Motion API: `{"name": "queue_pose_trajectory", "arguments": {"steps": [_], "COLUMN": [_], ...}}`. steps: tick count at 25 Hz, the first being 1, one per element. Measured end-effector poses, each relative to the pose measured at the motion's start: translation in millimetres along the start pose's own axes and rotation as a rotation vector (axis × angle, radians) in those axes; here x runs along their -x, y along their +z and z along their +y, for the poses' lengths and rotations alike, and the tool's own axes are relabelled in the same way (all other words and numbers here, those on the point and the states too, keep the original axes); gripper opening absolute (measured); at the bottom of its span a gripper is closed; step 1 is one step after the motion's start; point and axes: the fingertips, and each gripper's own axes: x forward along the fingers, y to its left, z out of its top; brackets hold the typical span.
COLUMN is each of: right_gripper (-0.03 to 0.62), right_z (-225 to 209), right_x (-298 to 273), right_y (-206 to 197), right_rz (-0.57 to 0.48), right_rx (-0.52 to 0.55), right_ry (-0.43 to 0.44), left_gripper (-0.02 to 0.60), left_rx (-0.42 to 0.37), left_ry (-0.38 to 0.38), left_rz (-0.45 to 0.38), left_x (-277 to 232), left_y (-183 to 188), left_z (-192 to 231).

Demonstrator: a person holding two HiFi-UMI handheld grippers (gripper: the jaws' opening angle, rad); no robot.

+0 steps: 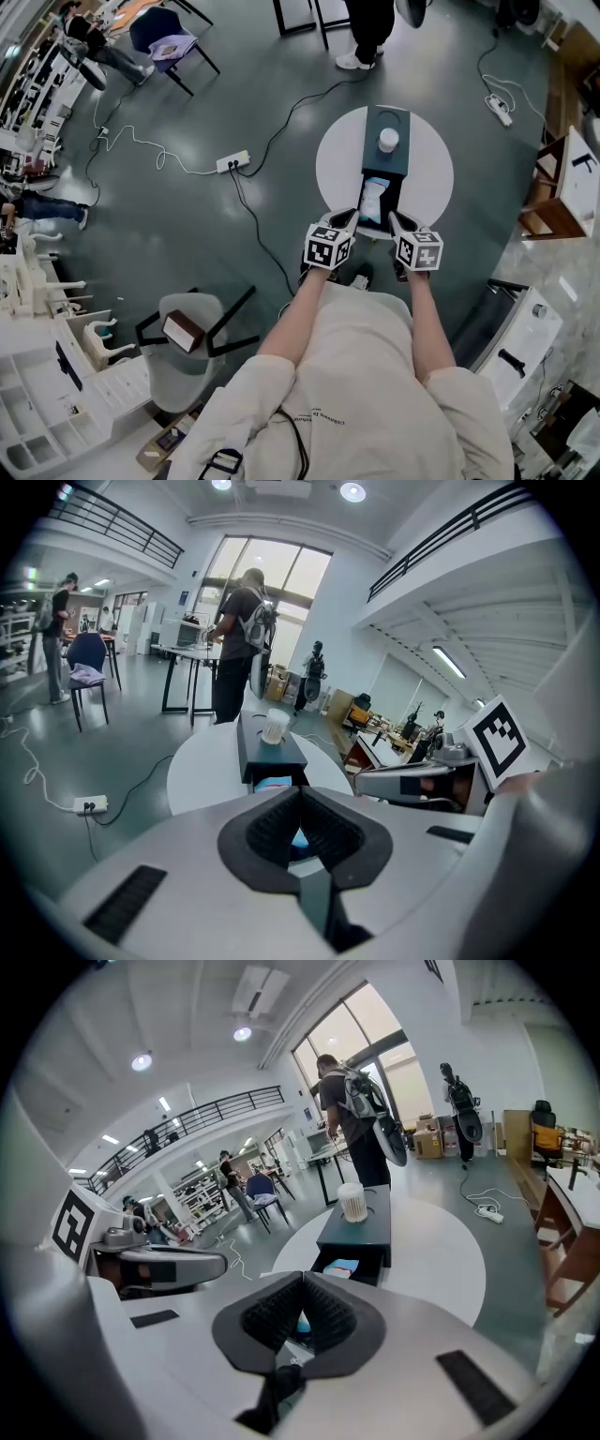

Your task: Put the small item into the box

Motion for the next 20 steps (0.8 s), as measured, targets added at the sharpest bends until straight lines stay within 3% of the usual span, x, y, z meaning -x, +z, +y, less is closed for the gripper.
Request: {"name": "queue_pose_trajectory", "arguments": {"steps": [20], "right_gripper": [0.034], "right_z": [6], "right_x": [-2], "right_y": [-15], "right_rz": [0.057], "right_rx": [0.033], "right_ry": [0.010], "left_gripper": [0.021], "left_rx": [0.007], "left_ry": [-0.005], "left_rz": [-0.004], "left_x": [7], "left_y": [-5], "left_z": [4]}}
